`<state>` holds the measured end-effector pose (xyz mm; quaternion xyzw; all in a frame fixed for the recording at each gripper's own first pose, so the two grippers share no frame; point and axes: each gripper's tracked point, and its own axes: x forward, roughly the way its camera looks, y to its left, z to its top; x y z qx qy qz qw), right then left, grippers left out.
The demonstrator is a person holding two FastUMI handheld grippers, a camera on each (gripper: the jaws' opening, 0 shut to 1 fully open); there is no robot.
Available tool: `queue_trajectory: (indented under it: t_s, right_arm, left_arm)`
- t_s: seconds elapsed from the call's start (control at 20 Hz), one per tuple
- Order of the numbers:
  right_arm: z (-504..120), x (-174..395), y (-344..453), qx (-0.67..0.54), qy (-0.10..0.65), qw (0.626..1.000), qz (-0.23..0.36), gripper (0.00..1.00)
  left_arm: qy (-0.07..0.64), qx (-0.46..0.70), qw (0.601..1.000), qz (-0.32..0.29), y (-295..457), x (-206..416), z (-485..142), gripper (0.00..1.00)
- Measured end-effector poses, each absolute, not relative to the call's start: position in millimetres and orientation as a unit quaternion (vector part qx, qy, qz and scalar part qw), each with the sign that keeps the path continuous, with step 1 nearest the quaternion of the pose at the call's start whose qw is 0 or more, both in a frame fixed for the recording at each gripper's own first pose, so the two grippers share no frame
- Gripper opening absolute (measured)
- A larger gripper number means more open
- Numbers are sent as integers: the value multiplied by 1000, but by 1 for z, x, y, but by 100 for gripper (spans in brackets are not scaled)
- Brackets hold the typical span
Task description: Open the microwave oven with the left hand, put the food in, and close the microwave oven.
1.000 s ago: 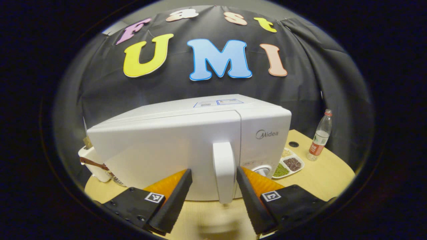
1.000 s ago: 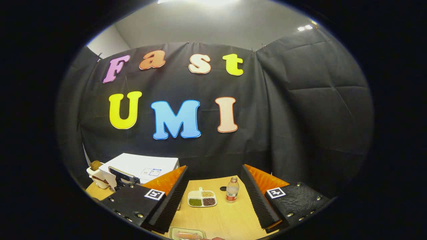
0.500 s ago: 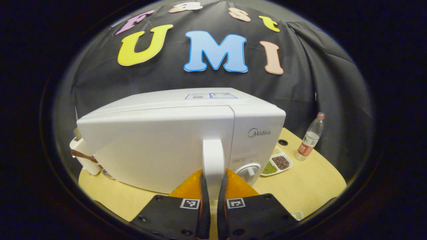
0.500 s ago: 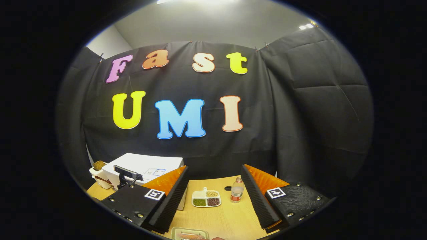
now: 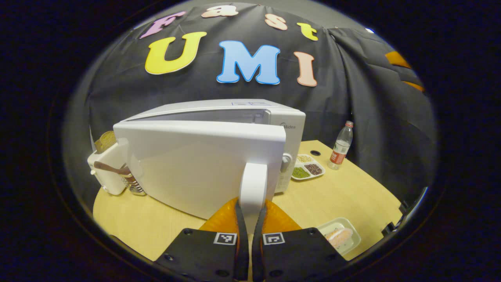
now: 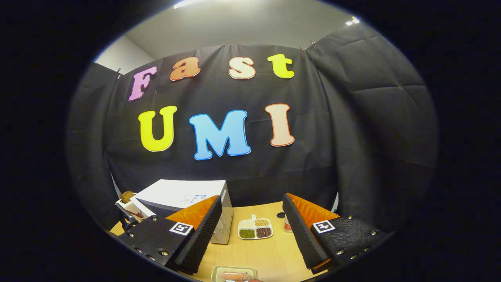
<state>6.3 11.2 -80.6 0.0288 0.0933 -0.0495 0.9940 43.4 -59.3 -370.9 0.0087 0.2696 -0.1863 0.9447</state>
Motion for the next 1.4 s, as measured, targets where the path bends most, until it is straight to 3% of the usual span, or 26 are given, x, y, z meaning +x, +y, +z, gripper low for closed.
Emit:
queue_trajectory:
  t_s: [0.25, 0.7, 1.15, 1.4]
  right_arm:
    - [-90, 14, 54, 36, 103, 994, -10, 95]
    - [-142, 7, 122, 10, 151, 986, 68, 95]
    - [-200, -11, 145, 2, 210, 974, 84, 95]
    - [-228, -15, 145, -91, 254, 959, 86, 96]
  left_arm:
    - [282, 51, 930, -230, -14, -6, -369, 11]
    - [310, 58, 917, -243, 97, -74, -367, 10]
    - [320, 89, 916, -225, 209, -92, -371, 10]
    - [327, 84, 922, -187, 273, -88, -373, 10]
